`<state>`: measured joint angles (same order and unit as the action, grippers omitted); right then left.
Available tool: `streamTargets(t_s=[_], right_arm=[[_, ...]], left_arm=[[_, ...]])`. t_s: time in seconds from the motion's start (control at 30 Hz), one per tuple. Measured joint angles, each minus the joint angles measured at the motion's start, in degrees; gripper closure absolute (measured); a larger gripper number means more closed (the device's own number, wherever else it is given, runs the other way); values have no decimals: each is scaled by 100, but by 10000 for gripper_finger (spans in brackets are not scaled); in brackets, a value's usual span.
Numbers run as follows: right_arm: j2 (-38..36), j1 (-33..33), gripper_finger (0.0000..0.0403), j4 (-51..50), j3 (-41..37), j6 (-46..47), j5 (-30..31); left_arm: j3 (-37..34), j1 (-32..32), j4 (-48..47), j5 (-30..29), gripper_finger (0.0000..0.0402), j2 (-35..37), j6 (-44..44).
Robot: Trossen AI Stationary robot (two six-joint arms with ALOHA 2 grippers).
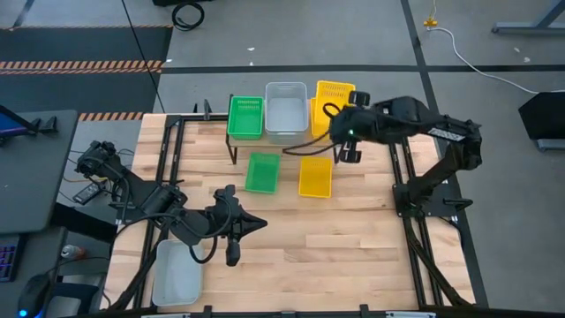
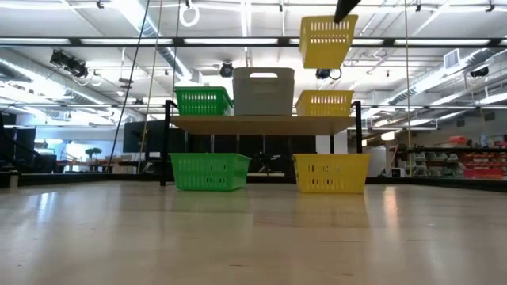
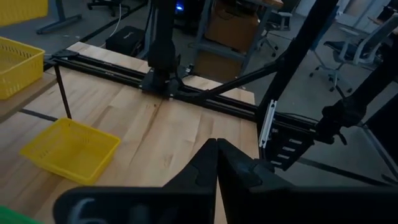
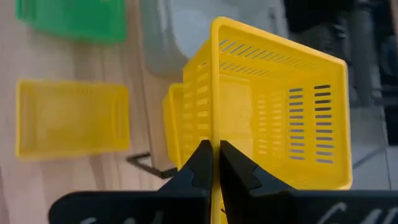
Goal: Stack baskets on shelf by color
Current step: Stack the bottom yellow bin on top of the yellow bin on the shelf
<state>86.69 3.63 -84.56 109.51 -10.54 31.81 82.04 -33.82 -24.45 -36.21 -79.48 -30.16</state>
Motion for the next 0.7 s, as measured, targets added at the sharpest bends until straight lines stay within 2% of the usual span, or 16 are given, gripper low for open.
streamTargets(t_s=[0.1, 0.27, 0.43, 0.7], right_arm=[[34, 321, 386, -4, 0, -626, -359], [36, 861, 386, 71, 0, -1169, -785], [34, 1427, 386, 374, -139, -1738, -1517], [40, 1972, 386, 675, -613, -2116, -1868]], left_arm=[[2, 0, -98, 0, 389, 0, 1], [2, 83, -74, -17, 393, 0, -95], [2, 295, 34, -306, 387, 0, -123], [2, 624, 360, -321, 394, 0, -66]])
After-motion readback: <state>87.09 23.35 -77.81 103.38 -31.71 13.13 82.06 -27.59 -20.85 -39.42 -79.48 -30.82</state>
